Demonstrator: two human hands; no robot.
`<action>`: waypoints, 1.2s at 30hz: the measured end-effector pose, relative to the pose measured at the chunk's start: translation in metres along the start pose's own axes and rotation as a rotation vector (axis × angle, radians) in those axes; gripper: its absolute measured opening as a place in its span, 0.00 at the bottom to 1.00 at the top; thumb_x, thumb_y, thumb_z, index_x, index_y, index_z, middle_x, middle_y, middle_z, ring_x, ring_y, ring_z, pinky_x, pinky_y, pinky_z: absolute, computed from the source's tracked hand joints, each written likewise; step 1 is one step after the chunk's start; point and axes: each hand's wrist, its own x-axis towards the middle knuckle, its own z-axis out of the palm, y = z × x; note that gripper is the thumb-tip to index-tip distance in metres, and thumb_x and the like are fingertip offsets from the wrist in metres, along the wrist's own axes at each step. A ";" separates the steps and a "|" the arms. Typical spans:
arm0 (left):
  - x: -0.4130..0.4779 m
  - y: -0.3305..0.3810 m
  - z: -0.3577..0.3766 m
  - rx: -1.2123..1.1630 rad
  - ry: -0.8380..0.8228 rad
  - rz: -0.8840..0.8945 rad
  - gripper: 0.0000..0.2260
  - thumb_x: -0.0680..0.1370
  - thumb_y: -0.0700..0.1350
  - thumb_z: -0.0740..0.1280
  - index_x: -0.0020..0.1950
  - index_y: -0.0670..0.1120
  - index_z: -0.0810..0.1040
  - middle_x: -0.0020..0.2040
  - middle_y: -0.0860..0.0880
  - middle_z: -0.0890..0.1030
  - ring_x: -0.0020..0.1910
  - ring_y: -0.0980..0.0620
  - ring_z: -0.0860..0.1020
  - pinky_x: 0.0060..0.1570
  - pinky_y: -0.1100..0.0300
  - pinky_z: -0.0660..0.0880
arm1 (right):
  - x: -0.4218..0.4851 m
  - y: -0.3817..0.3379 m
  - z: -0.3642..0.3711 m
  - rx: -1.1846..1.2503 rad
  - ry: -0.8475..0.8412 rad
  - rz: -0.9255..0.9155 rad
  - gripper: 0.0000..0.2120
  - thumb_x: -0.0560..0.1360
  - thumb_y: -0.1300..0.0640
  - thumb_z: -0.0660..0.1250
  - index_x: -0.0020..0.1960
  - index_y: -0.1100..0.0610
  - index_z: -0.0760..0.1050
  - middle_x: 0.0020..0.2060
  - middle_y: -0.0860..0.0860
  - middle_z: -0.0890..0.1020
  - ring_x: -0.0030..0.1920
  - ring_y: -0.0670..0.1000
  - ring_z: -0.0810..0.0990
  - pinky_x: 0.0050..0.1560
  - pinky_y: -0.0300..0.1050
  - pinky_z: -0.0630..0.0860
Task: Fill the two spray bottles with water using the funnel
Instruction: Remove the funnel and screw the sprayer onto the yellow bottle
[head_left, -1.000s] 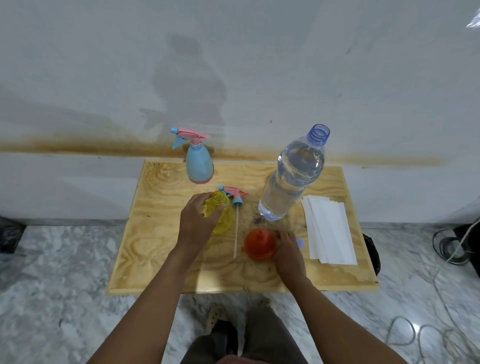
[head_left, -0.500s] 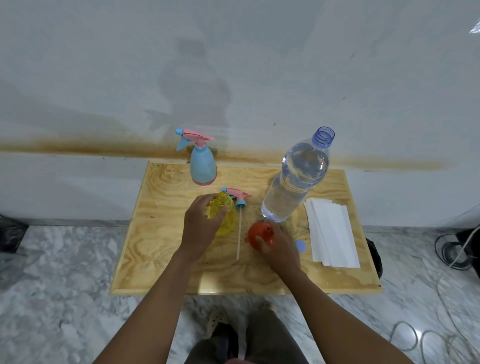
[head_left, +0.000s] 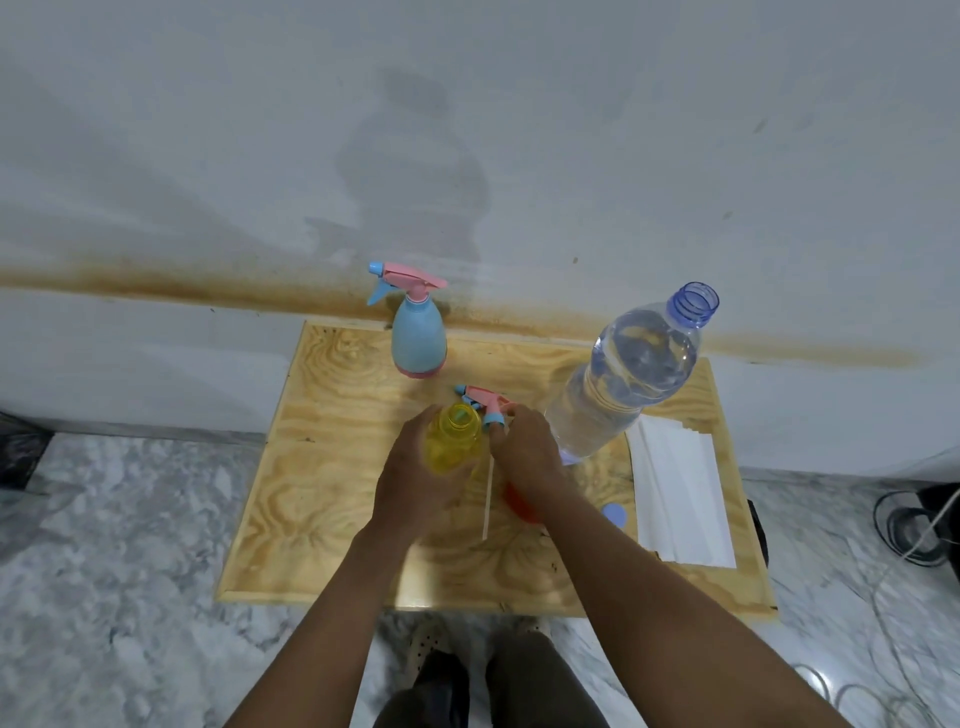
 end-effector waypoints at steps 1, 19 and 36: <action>0.001 -0.003 0.001 -0.006 -0.015 -0.021 0.36 0.68 0.53 0.80 0.73 0.54 0.70 0.66 0.57 0.76 0.64 0.55 0.76 0.60 0.56 0.76 | 0.006 0.000 0.002 -0.005 -0.027 0.035 0.11 0.79 0.56 0.62 0.56 0.61 0.77 0.49 0.53 0.80 0.43 0.50 0.74 0.42 0.44 0.69; 0.004 -0.009 -0.002 -0.082 -0.007 -0.060 0.34 0.65 0.51 0.81 0.69 0.55 0.73 0.58 0.60 0.80 0.56 0.62 0.78 0.47 0.75 0.72 | 0.017 -0.012 -0.003 0.158 0.050 -0.011 0.13 0.79 0.54 0.67 0.60 0.60 0.76 0.49 0.55 0.83 0.46 0.52 0.80 0.46 0.44 0.74; -0.014 -0.005 -0.032 0.018 -0.016 -0.089 0.36 0.67 0.46 0.80 0.73 0.48 0.70 0.62 0.53 0.74 0.60 0.53 0.74 0.53 0.60 0.69 | -0.056 -0.100 -0.095 0.778 0.244 -0.378 0.08 0.82 0.60 0.62 0.61 0.54 0.72 0.42 0.45 0.86 0.41 0.48 0.84 0.43 0.40 0.79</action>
